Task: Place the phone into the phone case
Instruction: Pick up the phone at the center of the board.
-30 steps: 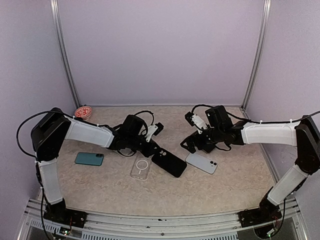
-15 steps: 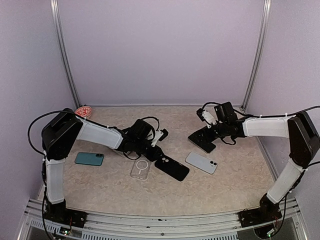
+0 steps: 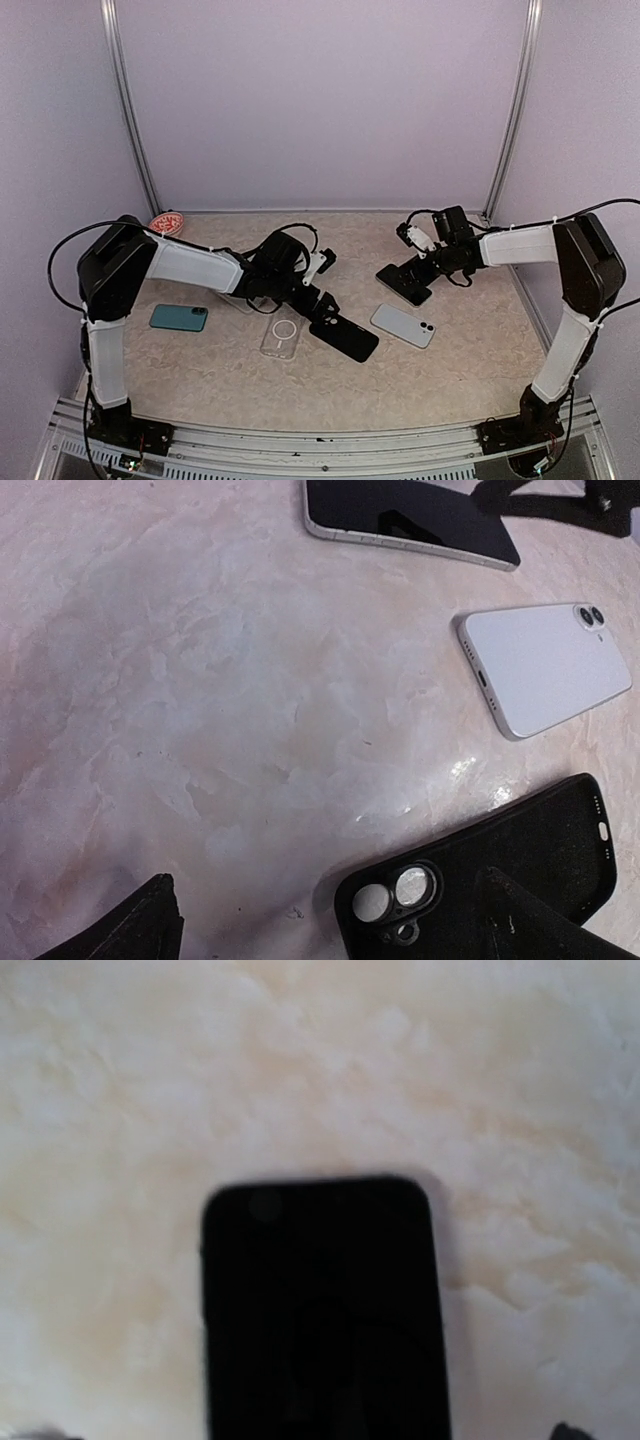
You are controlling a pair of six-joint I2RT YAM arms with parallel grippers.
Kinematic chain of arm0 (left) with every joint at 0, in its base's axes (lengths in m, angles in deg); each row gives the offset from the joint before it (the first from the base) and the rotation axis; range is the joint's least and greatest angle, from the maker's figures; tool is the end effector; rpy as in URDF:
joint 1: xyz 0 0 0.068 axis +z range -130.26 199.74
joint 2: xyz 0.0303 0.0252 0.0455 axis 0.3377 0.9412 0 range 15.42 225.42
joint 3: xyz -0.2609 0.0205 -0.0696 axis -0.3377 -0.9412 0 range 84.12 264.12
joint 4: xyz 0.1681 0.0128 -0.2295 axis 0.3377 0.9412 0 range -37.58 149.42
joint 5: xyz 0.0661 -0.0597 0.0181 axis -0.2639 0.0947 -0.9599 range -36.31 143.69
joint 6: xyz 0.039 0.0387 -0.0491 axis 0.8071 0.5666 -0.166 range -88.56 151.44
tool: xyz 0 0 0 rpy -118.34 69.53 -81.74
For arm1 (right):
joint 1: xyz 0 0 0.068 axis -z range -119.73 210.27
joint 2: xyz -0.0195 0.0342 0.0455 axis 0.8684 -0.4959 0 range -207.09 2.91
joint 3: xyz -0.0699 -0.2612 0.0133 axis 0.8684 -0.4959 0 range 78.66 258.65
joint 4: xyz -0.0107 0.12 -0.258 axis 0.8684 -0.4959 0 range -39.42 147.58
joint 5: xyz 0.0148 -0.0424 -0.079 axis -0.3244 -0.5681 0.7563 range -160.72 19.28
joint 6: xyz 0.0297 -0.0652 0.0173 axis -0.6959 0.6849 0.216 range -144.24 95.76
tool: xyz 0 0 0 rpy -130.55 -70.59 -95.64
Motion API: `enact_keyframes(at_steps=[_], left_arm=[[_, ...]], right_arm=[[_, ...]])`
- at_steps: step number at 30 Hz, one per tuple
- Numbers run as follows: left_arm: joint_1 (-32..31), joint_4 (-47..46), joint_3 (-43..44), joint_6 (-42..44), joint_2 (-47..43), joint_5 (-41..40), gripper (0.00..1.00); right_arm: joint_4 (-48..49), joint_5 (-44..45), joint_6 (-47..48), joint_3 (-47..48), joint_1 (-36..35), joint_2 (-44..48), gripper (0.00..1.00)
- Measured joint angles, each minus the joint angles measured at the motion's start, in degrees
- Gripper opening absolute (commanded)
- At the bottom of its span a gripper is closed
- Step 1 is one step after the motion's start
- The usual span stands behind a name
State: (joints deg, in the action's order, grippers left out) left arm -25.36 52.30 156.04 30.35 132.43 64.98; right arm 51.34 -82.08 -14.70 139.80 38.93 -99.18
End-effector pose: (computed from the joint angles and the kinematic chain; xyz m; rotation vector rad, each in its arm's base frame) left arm 0.3211 -0.3392 0.1032 0.9997 2.2087 -0.6139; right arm 0.3767 0.1602 0.1395 -0.7285 2.2860 0.3338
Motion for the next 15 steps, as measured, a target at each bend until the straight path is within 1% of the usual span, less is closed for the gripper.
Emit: enact_keyframes(at_steps=[6,12,15], left_arm=[[0.0,-1.01,-1.99,-0.31,-8.0,-2.36,0.99],[0.0,-7.82,-10.75,-0.66,-20.15,-3.19,0.99],[0.0,-10.86,-13.51,-1.05,-25.07,-4.48,0.99]], right_arm=[[-0.35,0.07,2.49,0.2,0.48,-3.93,0.99],[-0.63,-0.13,3.91,0.2,0.52,-5.7,0.99],[-0.55,-0.37,4.39,0.2,0.59,-6.4,1.0]])
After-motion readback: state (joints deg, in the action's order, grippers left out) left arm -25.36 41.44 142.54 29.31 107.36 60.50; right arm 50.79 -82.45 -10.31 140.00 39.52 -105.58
